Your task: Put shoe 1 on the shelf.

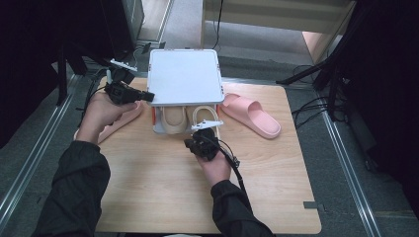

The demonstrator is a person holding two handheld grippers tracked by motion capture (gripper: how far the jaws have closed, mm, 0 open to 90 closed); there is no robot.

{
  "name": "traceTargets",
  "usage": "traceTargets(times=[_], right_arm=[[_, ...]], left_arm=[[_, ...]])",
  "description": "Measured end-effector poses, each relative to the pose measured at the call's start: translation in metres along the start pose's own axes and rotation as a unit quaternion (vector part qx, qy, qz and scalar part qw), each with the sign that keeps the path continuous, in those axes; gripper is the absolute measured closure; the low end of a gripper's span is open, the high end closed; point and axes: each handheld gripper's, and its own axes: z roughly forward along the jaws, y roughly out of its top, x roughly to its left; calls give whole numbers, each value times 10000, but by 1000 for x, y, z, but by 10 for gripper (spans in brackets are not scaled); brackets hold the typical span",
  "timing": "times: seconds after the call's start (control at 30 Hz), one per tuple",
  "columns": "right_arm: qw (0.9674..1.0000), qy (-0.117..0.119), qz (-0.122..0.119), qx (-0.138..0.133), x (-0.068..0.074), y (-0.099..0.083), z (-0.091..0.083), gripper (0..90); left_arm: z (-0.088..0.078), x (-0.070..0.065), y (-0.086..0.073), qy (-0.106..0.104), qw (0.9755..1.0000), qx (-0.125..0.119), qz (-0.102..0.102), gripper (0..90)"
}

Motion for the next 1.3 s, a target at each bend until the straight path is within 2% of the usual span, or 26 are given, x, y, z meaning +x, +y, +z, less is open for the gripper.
traceTargets(times=[0.03, 0.23, 0.43, 0.57, 0.7, 0.73, 0.77, 0.9, 0.93, 0.97, 1.1, 1.17, 1.27, 1.3], right_arm=[[10000, -18, -41, 41, -2, -4, -7, 900], [9997, -100, -131, 183, -12, -17, -27, 900], [9992, -221, -159, 296, -24, -26, -39, 900], [9994, -146, -124, 302, -31, -32, -44, 900], [9990, -103, -139, 412, -30, -34, -48, 900], [9990, -103, -139, 412, -30, -34, -48, 900], [9984, -110, -240, 494, -30, -36, -49, 900], [9977, -181, -263, 594, -32, -41, -49, 900], [9978, -238, -187, 583, -36, -42, -47, 900], [9980, -183, -118, 586, -38, -41, -46, 900], [9983, -256, -142, 507, -41, -36, -42, 900], [9983, -273, -52, 511, -42, -33, -38, 900], [9985, -295, -53, 448, -45, -29, -32, 900], [9989, -303, 9, 370, -46, -23, -27, 900]], left_arm=[[0, 0, 0, -10, 10000, 4, -3, 895], [0, 1, 0, -18, 10000, 13, -51, 895], [0, 0, 1, -4, 10000, 16, -76, 895], [0, 0, 1, -5, 10000, 12, -78, 895], [0, 1, 0, -13, 10000, 12, -65, 895], [0, 1, 0, -13, 10000, 12, -65, 895], [0, 1, 0, -16, 10000, 11, -66, 895], [0, 0, 0, -6, 10000, 8, -69, 895], [0, 0, 0, -3, 10000, 7, -69, 895], [0, 0, 0, 0, 10000, 2, -76, 895], [0, 0, 0, -7, 10000, 0, -76, 895], [0, 0, 0, -3, 10000, -1, -78, 895], [0, 0, 0, -2, 10000, 4, -68, 895], [0, 0, 0, -4, 10000, 1, -65, 895]])
